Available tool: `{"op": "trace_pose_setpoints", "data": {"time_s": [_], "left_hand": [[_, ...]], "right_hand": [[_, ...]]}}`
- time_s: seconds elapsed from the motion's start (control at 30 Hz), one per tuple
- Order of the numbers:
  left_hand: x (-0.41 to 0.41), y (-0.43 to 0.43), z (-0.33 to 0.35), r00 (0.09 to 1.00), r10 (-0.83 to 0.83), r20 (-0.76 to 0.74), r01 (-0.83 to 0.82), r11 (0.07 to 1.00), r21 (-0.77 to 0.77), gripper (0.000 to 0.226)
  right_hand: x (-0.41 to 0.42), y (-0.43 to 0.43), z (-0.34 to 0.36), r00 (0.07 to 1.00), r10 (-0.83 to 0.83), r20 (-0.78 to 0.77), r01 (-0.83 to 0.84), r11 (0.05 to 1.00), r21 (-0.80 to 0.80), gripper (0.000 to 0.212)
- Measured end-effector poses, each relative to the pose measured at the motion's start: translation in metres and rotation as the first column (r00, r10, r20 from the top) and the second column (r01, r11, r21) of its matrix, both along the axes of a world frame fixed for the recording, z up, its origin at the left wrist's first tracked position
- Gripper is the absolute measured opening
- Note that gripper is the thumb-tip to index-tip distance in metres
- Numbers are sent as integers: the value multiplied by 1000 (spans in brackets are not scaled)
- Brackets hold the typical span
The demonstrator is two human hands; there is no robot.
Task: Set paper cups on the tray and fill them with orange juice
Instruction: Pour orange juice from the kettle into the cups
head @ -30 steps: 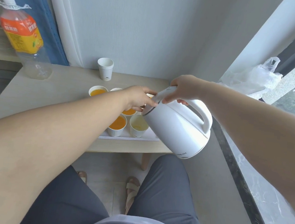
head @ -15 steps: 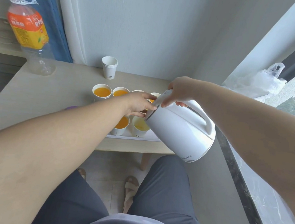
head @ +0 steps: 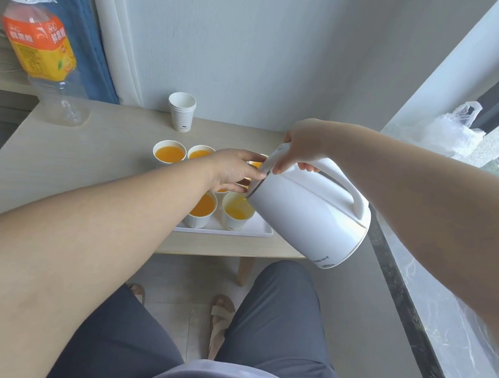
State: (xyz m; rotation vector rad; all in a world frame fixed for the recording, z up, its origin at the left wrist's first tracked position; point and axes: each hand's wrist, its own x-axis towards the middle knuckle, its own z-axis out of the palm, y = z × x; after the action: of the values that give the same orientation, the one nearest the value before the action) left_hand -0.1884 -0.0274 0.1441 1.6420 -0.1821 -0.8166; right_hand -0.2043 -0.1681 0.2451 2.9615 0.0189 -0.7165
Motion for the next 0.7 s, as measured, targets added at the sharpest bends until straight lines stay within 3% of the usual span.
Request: {"op": "trace_pose_setpoints", "data": {"time_s": [0.7], "left_hand": [[1,0,12,999,-38,-7,38,998,-47,37]], "right_hand": [[2,0,14,1000,10,-10,-10,999,-38,52]]}}
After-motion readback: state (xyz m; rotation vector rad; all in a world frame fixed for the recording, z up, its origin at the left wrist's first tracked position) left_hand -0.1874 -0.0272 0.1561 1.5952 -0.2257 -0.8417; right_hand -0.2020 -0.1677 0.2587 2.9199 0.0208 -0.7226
